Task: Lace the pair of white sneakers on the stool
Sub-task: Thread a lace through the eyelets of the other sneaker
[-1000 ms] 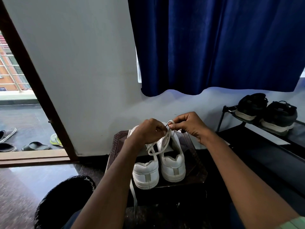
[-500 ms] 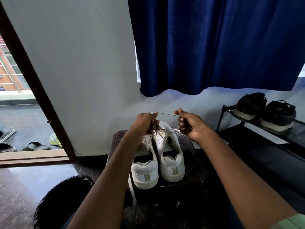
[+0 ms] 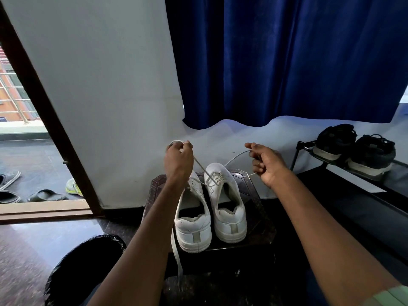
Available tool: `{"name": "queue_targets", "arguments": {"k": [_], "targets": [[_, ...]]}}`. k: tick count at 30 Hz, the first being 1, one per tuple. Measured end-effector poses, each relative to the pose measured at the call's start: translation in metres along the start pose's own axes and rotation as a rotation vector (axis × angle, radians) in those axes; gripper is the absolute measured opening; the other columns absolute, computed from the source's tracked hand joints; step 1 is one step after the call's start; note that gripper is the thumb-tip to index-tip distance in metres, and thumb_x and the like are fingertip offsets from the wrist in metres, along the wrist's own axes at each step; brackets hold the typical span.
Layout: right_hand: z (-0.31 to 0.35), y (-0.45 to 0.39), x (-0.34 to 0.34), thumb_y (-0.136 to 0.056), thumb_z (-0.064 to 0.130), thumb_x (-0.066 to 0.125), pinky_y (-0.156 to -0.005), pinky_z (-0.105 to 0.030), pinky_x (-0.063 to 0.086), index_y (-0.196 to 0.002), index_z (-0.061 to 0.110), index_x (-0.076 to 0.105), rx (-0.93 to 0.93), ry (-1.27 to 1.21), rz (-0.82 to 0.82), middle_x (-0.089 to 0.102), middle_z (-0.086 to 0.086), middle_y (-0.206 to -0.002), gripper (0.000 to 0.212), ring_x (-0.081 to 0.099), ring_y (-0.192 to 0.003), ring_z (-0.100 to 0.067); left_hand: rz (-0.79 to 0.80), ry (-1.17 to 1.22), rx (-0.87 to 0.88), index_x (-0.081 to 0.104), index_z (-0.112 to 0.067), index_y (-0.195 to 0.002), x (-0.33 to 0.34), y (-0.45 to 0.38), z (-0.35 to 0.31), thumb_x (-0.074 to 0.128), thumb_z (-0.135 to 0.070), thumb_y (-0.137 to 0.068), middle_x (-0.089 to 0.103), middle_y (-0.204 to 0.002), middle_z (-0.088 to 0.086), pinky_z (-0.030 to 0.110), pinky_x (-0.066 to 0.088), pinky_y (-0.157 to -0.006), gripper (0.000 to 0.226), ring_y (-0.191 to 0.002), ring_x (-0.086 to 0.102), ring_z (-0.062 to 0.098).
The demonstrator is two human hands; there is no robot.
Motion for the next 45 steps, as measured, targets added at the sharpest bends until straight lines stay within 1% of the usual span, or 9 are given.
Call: {"name": "queue_targets", "arguments": {"k": [4,7,11,15,20,24,32,37,45], "targets": [[-0.005,0.012,0.013,-0.099,0.016,0.065,-0.04,-0.017,0.023,-0.1,0.008,0.079,-0.056,0.347,0.099,0.078,-0.013,-0.09,0.017,0.028,-0.042,-0.008,0.205,0.203,0.056,0.069,-0.016,-0.087,0.005,0.007,-0.009,0.048,-0.028,-0.102,0.072,-0.098,0.006,0.03,0.042,-0.073,0.028,-0.088,0.064,0.019],[-0.011,0.021,0.026,-0.096,0.03,0.072,-0.045,-0.021,0.034,-0.099,0.002,0.078,0.048,0.347,0.227,0.077,-0.011,-0.086,0.028,0.043,-0.049,-0.009,0.5,0.475,-0.061,0.067,-0.009,-0.102,0.005,0.018,-0.021,0.039,-0.02,-0.109,0.075,-0.083,0.014,0.03,0.044,-0.061,0.03,-0.065,0.065,0.023],[-0.009,0.024,0.038,-0.099,0.015,0.066,-0.045,-0.019,0.036,-0.095,0.003,0.078,-0.029,0.205,0.173,0.075,-0.012,-0.086,0.018,0.039,-0.048,-0.009,0.615,0.148,-0.095,0.071,-0.008,-0.097,0.014,0.025,-0.021,0.043,-0.033,-0.109,0.063,-0.061,0.005,0.025,0.034,-0.047,0.039,-0.042,0.05,0.017],[-0.011,0.033,0.044,-0.097,0.055,0.063,-0.043,-0.02,0.028,-0.086,0.012,0.079,0.05,0.501,0.204,0.075,-0.005,-0.074,0.048,0.035,-0.042,-0.007,0.59,0.063,0.018,0.074,-0.008,-0.081,0.019,0.028,-0.021,0.052,-0.032,-0.106,0.058,-0.056,0.002,0.022,0.034,-0.046,0.041,-0.041,0.042,0.015],[-0.012,0.024,0.042,-0.097,0.03,0.069,-0.039,-0.02,0.027,-0.089,0.012,0.076,0.128,0.09,0.188,0.064,0.002,-0.074,0.021,0.041,-0.05,-0.007,0.955,-0.047,0.093,0.08,-0.006,-0.08,0.015,0.036,-0.028,0.058,-0.022,-0.093,0.063,-0.066,0.012,0.025,0.038,-0.049,0.03,-0.047,0.049,0.014],[-0.006,0.011,0.032,-0.099,0.022,0.066,-0.038,-0.019,0.029,-0.103,0.012,0.076,0.063,-0.147,0.145,0.065,0.004,-0.08,0.015,0.043,-0.051,-0.005,1.033,-0.169,0.131,0.081,-0.005,-0.078,0.008,0.037,-0.024,0.057,-0.024,-0.094,0.074,-0.073,0.008,0.029,0.045,-0.066,0.034,-0.056,0.053,0.012],[0.0,0.038,0.039,-0.094,0.016,0.074,-0.051,-0.022,0.026,-0.102,0.013,0.083,-0.068,0.456,0.475,0.067,0.001,-0.071,0.012,0.035,-0.053,-0.007,0.743,0.143,-0.106,0.075,-0.011,-0.097,0.006,0.021,-0.021,0.042,-0.064,-0.101,0.076,-0.09,0.002,0.033,0.049,-0.077,0.063,-0.082,0.068,0.016],[-0.002,0.052,0.045,-0.093,0.001,0.07,-0.043,-0.016,0.027,-0.1,0.004,0.081,-0.04,0.697,0.568,0.074,-0.005,-0.073,0.013,0.037,-0.044,-0.002,0.602,0.316,-0.246,0.076,-0.017,-0.098,0.013,0.02,-0.014,0.057,-0.033,-0.104,0.076,-0.093,0.001,0.039,0.05,-0.085,0.026,-0.091,0.068,0.021],[0.007,0.048,0.029,-0.094,0.009,0.073,-0.045,-0.021,0.025,-0.104,0.004,0.081,0.099,0.887,0.765,0.072,-0.007,-0.076,0.014,0.036,-0.052,-0.011,0.365,0.578,-0.229,0.054,-0.021,-0.093,0.005,0.012,-0.018,0.035,-0.031,-0.113,0.075,-0.078,-0.006,0.031,0.044,-0.071,0.029,-0.074,0.069,0.012]]}}
Point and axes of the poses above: each hand's wrist, its own y-axis away from the middle knuckle, its own x-axis out of the palm, z = x × y, the point moved 1 cm from there along -y, towards the middle knuckle
